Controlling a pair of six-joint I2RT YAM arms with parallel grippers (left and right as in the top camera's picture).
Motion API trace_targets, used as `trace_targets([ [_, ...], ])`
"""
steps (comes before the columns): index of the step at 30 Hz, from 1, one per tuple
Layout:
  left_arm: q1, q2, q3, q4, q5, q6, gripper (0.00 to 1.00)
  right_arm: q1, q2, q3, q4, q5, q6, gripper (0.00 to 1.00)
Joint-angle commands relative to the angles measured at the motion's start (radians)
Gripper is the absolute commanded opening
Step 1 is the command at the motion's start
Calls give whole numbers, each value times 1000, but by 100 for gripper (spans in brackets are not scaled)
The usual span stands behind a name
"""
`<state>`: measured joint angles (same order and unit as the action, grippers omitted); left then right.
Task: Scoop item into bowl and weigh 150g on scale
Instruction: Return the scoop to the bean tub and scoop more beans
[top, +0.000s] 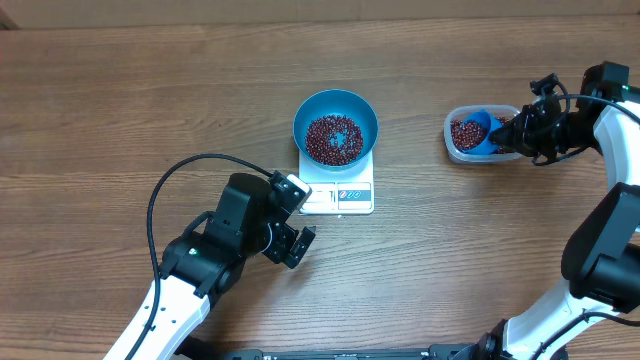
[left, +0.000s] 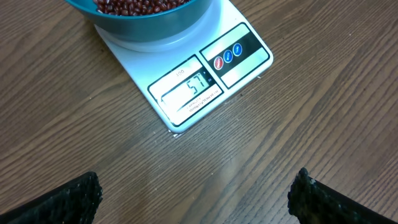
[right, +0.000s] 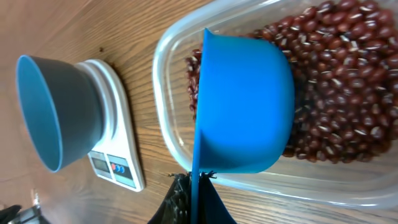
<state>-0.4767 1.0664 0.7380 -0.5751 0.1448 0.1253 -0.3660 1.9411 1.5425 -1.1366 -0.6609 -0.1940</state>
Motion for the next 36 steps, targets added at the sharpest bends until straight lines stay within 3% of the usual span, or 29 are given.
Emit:
trace_targets([
  [1, -2, 6, -3, 3, -7, -17, 100, -24, 2, -8, 3, -88, -21, 4],
  [19, -2, 6, -3, 3, -7, -17, 100, -166, 2, -8, -53, -337, -105, 4],
  [36, -2, 6, -3, 3, -7, -17, 100, -72, -59, 42, -123, -414, -117, 4],
])
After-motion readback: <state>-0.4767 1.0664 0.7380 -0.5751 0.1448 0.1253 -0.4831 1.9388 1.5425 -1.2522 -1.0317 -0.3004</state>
